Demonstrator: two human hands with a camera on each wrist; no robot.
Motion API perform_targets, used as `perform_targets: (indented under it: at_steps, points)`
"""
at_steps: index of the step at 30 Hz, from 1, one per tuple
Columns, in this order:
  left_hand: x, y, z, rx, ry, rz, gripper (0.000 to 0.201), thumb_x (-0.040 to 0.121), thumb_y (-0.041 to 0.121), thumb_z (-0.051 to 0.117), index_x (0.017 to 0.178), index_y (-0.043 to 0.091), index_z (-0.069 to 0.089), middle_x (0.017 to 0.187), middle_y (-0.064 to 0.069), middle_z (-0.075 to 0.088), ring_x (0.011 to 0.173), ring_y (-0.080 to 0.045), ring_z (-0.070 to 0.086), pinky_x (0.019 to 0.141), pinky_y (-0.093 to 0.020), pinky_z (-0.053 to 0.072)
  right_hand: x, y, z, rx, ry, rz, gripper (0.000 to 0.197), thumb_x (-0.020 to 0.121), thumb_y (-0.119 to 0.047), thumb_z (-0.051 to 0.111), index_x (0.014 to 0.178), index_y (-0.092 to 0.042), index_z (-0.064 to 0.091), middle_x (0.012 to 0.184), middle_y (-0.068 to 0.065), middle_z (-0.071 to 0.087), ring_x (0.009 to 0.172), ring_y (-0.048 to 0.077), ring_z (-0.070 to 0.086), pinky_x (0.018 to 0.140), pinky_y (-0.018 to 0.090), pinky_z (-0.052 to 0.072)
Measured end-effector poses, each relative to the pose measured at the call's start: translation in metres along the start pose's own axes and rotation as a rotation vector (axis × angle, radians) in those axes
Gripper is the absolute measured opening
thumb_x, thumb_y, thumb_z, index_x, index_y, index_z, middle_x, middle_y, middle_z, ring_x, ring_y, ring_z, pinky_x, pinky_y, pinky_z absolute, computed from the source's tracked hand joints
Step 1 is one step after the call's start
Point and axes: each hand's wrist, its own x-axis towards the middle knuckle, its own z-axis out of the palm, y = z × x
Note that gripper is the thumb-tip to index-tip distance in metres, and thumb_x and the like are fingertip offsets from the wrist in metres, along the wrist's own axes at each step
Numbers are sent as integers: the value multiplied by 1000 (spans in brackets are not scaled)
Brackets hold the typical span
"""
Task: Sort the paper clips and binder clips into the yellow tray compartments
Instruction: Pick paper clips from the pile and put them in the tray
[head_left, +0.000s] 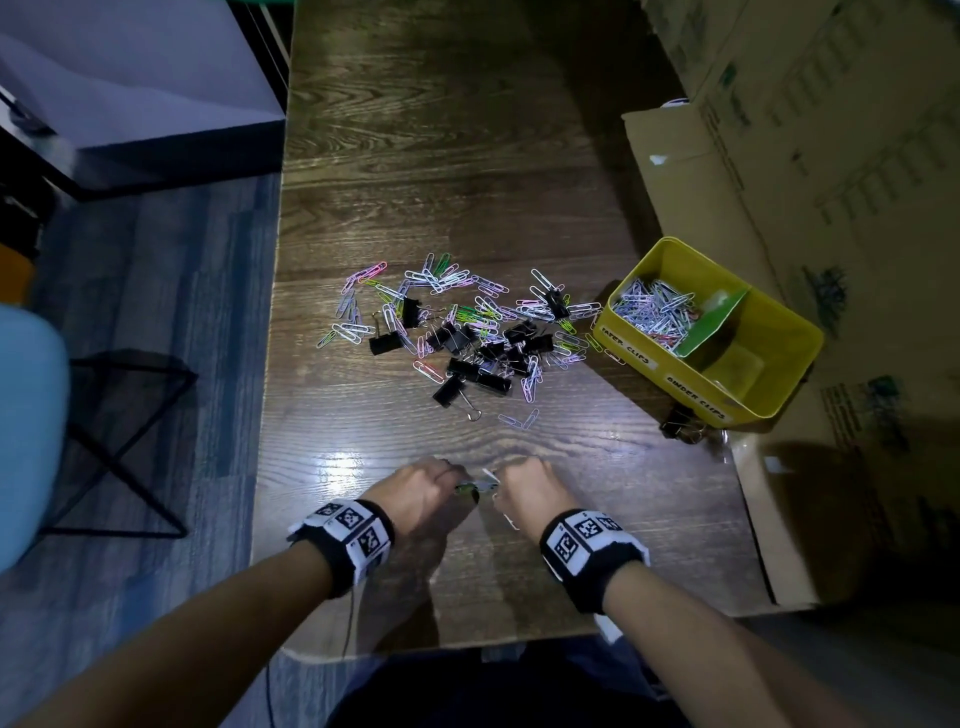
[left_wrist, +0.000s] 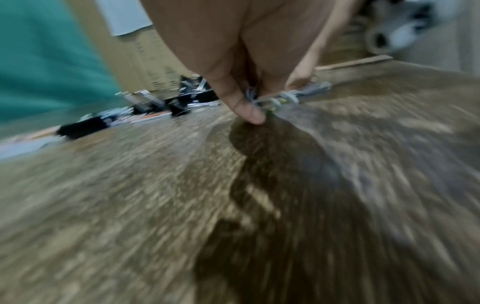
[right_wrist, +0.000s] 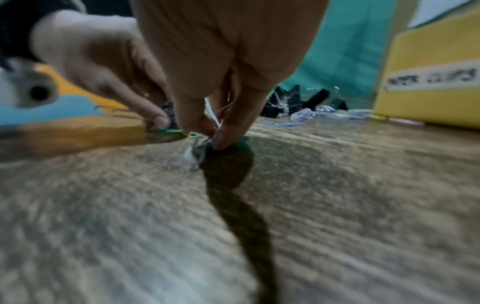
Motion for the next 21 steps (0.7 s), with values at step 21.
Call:
perform_targets:
  at_steps: [21]
  points:
    - [189, 46, -151, -1340, 17, -389, 11, 85, -7, 56, 78, 0, 60, 55, -2, 59, 45, -10, 52, 47, -17, 47, -49, 110, -119, 981, 697, 154, 10, 72, -11, 76, 82, -12, 77, 72, -1, 74, 69, 10, 67, 69, 32, 56]
